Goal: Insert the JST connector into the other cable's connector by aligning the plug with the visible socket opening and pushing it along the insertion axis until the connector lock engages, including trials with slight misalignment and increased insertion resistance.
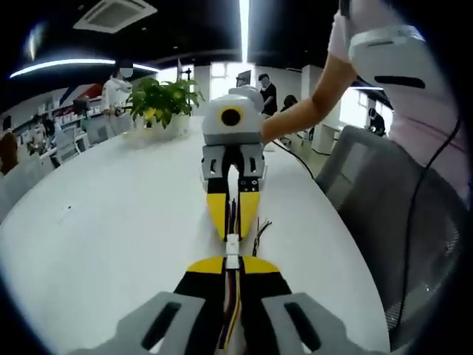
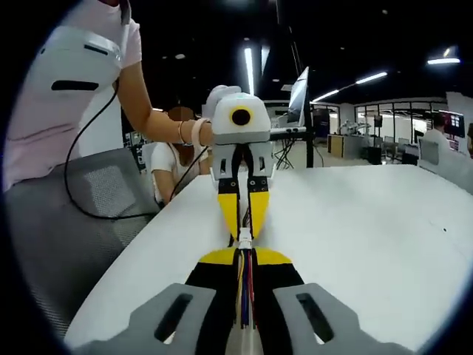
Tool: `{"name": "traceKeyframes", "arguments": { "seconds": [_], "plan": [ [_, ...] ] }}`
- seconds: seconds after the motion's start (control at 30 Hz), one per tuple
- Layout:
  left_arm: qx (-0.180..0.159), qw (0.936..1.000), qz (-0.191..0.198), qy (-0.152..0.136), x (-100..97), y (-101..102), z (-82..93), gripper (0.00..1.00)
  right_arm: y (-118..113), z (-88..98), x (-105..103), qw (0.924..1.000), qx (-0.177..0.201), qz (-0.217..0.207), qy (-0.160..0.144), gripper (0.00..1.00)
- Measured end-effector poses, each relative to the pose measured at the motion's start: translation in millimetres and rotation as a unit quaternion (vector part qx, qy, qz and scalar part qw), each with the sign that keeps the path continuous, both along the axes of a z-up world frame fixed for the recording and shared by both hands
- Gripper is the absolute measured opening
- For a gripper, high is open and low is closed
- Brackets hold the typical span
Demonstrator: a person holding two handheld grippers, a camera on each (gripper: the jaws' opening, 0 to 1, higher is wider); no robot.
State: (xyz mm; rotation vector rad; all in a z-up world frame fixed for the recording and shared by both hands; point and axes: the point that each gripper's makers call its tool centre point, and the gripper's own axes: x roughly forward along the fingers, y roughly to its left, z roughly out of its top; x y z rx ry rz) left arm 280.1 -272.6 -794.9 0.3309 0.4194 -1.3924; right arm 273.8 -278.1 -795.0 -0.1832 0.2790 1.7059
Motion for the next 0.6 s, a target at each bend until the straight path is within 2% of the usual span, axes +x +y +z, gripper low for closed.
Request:
{"name": "traceKeyframes", "arguments": {
  "seconds": [0.03, 0.07, 0.1, 0.13, 0.2, 0.4, 0.43, 0.47, 0.5, 0.53, 0.6],
  "plan": [
    [0.000, 1.0000, 0.005, 0.002, 1.0, 0, 0.2, 0.00, 0, -0.1, 0, 1.0000, -0.001, -0.001, -0.001, 0.03],
    [-0.002, 0.9991, 0.028, 0.030, 2.0, -1, -0.4, 0.00, 0, 0.1, 1, 1.0000, -0.002, -0.002, -0.001, 0.03],
    [-0.006, 0.9987, 0.028, 0.043, 0.0, -3, 0.4, 0.00, 0, 1.2, 1, 1.0000, -0.002, -0.002, -0.002, 0.03],
    [-0.006, 0.9994, 0.022, 0.026, 1.7, -3, 1.5, 0.00, 0, 1.9, 0, 1.0000, -0.002, -0.001, -0.005, 0.03],
    [-0.004, 0.9997, 0.016, 0.018, 0.8, -3, 2.2, 0.00, -1, 2.0, 0, 1.0000, -0.002, -0.001, -0.005, 0.03],
    [-0.002, 0.9996, 0.015, 0.024, -1.8, -5, 2.0, 0.00, -1, 2.1, -3, 1.0000, -0.003, 0.001, -0.005, 0.03],
    [-0.028, 0.9989, 0.013, 0.034, -3.3, -13, 10.7, 0.00, 2, 4.6, -6, 1.0000, 0.005, 0.003, 0.004, 0.03],
    [-0.027, 0.9991, 0.011, 0.031, -2.8, -15, 11.6, 0.00, 5, 7.5, -7, 0.9999, 0.011, 0.007, 0.005, 0.03],
    [0.010, 0.9999, 0.002, 0.006, 0.1, -12, 2.0, 0.00, 4, 0.6, -3, 0.9992, -0.013, 0.013, -0.036, 0.03],
    [0.020, 0.9998, -0.008, -0.004, 0.5, -12, -1.6, 0.00, 5, -1.6, -3, 0.9995, -0.015, 0.007, -0.026, 0.03],
    [0.010, 0.9999, -0.004, 0.011, 0.3, -13, -4.2, 0.00, 4, -4.6, -3, 0.9998, -0.012, 0.009, -0.015, 0.03]
  ]
}}
